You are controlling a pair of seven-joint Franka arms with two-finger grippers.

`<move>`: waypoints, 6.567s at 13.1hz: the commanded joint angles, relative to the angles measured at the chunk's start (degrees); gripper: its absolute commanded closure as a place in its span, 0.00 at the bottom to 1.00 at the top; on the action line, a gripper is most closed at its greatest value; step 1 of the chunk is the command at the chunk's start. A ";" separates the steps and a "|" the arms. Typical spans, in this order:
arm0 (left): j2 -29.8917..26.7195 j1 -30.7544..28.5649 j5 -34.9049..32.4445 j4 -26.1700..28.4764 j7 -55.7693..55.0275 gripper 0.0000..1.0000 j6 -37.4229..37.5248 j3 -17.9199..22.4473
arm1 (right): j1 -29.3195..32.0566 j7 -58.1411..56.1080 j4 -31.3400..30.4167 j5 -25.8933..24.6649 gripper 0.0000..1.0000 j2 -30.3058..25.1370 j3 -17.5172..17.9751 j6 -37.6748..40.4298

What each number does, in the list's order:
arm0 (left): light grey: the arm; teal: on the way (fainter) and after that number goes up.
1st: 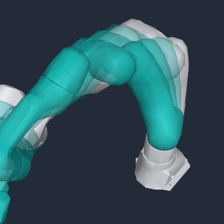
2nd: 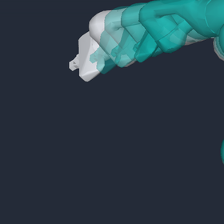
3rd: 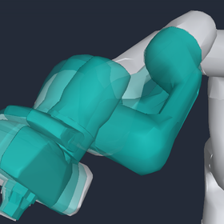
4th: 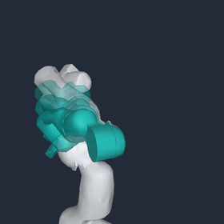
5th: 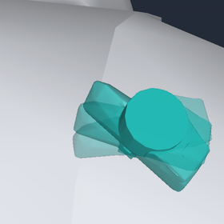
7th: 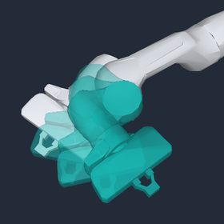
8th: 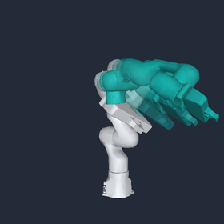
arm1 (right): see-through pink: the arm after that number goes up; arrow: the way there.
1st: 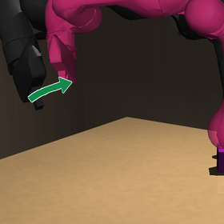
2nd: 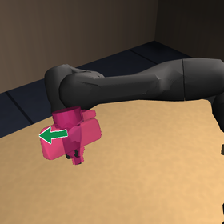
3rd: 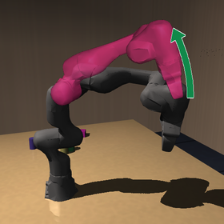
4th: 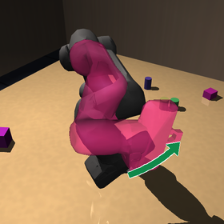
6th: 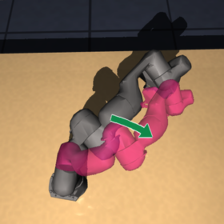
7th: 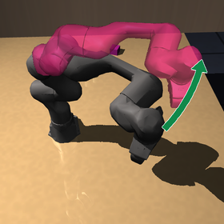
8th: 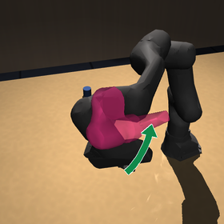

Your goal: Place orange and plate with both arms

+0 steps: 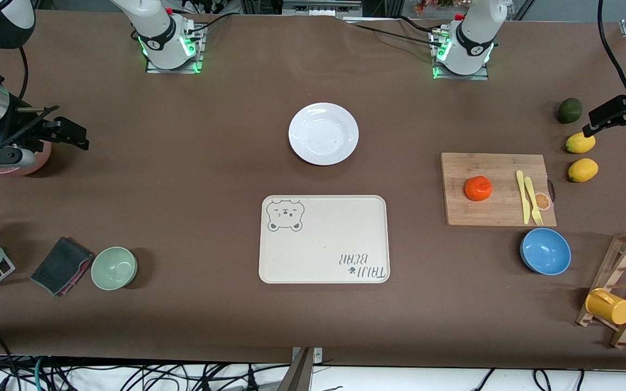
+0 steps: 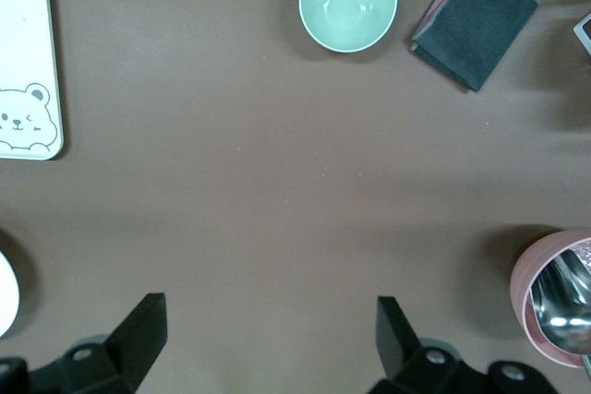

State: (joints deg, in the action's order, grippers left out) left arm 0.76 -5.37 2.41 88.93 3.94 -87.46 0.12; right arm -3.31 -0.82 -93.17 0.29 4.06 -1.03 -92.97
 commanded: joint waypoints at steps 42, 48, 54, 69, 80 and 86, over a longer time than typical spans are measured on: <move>7.51 2.20 0.05 22.22 0.45 0.00 -24.04 -0.82 | 0.14 -0.15 -0.43 0.59 0.00 -0.81 0.77 1.91; 12.77 4.13 0.14 31.91 -0.33 0.00 -38.11 -1.09 | 0.23 -0.24 -0.61 0.68 0.00 -0.89 0.59 2.08; 18.13 5.36 0.05 33.33 -2.27 0.00 -47.27 -1.00 | 0.23 -0.24 -0.43 0.59 0.00 -0.72 0.42 2.00; 18.85 6.16 1.10 36.49 -4.12 1.00 -50.71 -1.09 | 0.23 -0.24 -0.43 0.50 0.00 -0.98 0.68 2.26; 21.03 20.64 6.55 24.29 -25.63 1.00 -50.88 -8.12 | -0.38 -0.15 -0.43 0.94 0.00 -0.37 0.86 4.29; 21.57 21.98 8.84 23.75 -28.11 1.00 -51.14 -8.21 | -0.29 -0.67 -0.43 1.21 0.00 -0.19 0.59 6.30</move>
State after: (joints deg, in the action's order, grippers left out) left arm 21.94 15.97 9.31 113.83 -23.67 -138.55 -8.42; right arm -3.80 -0.83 -93.22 0.47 4.37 -0.42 -87.93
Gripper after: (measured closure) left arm 0.300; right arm 0.000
